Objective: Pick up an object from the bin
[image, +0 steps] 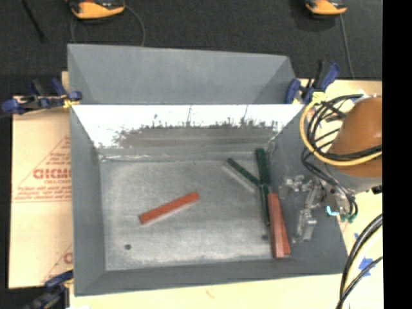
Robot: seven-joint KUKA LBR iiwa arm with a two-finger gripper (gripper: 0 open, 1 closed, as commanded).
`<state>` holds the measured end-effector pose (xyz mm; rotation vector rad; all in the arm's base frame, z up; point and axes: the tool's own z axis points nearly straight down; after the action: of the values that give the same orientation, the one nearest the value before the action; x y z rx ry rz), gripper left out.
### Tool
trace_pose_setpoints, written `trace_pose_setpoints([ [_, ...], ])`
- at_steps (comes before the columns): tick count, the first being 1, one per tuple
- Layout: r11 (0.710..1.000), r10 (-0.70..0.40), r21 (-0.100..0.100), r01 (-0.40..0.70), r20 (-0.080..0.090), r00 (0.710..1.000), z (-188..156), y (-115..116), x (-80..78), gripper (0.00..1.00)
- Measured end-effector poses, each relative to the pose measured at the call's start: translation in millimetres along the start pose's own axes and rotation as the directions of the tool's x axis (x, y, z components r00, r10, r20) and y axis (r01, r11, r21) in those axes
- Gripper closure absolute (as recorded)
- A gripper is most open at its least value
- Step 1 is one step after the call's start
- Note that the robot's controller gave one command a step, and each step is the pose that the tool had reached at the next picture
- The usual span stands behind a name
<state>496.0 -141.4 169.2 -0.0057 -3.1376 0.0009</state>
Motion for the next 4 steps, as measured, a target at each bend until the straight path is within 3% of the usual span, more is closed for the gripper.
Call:
trace_pose_setpoints([
  [1,0.999,-0.045,-0.004,0.045,0.004,0.999,72,95,-37.7,0.0],
  [2,1.0,-0.02,-0.005,0.02,0.008,1.0,67,213,-38.4,0.0],
  [3,0.983,-0.182,0.0,0.182,0.009,0.983,99,244,-87.5,0.0],
  [4,0.983,-0.185,0.002,0.185,0.009,0.983,98,243,-87.6,1.0],
])
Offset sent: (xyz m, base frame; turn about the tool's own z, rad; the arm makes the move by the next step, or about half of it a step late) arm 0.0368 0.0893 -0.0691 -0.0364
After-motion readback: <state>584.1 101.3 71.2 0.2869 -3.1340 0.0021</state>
